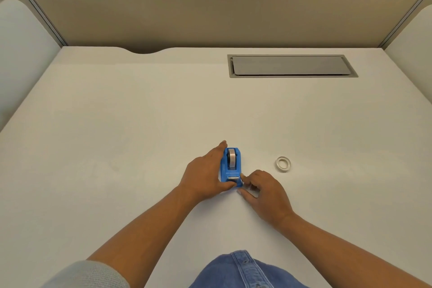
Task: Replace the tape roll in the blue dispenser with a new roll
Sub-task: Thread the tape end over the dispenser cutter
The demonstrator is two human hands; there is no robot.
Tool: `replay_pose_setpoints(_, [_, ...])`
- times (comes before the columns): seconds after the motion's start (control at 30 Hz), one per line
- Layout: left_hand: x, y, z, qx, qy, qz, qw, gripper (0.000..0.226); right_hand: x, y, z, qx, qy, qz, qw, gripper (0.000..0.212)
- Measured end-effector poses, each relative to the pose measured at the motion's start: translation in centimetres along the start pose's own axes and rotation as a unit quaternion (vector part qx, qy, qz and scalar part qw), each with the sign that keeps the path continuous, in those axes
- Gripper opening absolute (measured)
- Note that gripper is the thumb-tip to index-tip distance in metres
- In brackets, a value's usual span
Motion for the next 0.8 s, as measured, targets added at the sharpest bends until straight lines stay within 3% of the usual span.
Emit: replay_pose_setpoints(0.8, [0.19, 0.23, 0.00, 0.015, -0.025, -0.005, 1.000, 0.106, 0.45, 0.45, 0.07, 0.004, -0.005, -0.005, 1.000, 0.018])
Point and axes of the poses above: each hand's wrist, its own y-axis away from the middle knuckle, its own z-axis out of the palm, x = y × z, the point moved 8 cm from there along -y, towards the middle knuckle, and after that the axes turned 10 degrees about -y, right-handed, at the moved point
